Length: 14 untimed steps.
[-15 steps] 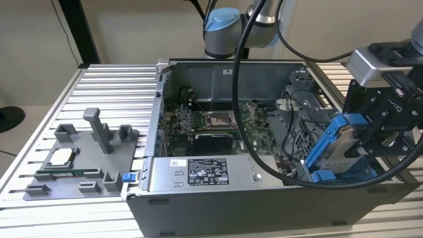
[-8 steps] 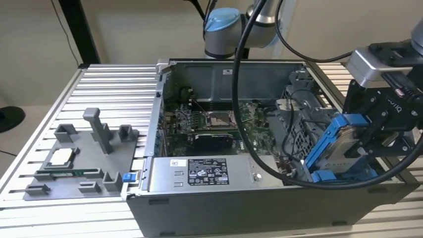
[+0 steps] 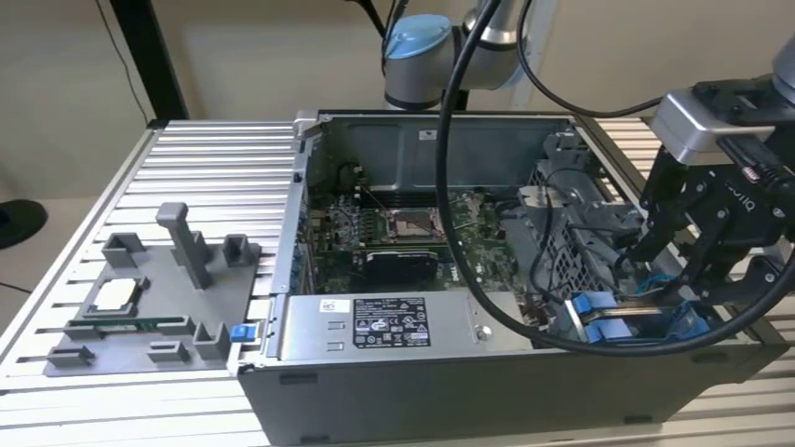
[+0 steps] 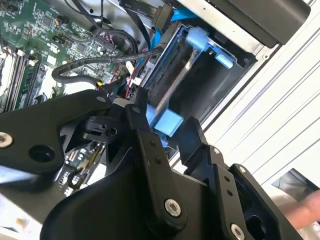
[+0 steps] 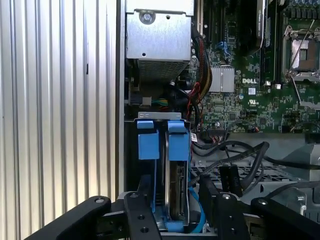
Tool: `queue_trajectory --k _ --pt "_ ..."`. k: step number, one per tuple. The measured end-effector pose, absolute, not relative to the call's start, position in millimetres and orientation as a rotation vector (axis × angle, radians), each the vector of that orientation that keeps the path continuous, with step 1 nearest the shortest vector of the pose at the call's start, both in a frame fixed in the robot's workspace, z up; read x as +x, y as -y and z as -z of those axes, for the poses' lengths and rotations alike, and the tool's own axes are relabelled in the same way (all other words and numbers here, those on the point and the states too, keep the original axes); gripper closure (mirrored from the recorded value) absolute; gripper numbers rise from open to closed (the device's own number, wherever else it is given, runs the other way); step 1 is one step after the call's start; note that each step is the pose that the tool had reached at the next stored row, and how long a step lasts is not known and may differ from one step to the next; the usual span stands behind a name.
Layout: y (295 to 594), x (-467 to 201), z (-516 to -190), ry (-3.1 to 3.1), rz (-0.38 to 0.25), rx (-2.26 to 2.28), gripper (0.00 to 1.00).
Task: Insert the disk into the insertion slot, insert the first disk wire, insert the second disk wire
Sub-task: 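Insert the disk into the insertion slot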
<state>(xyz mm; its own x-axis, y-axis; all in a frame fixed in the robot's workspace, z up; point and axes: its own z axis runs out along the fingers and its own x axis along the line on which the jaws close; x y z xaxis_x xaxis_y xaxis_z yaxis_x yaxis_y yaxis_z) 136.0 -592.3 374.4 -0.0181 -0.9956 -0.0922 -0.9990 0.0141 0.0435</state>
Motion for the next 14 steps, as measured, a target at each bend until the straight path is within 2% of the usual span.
queue_trajectory --k 6,14 --pt "592 136 -376 -2.212 -0.150 -2.176 0.00" --pt "589 134 -396 -2.213 -0.151 -2.177 0.00"
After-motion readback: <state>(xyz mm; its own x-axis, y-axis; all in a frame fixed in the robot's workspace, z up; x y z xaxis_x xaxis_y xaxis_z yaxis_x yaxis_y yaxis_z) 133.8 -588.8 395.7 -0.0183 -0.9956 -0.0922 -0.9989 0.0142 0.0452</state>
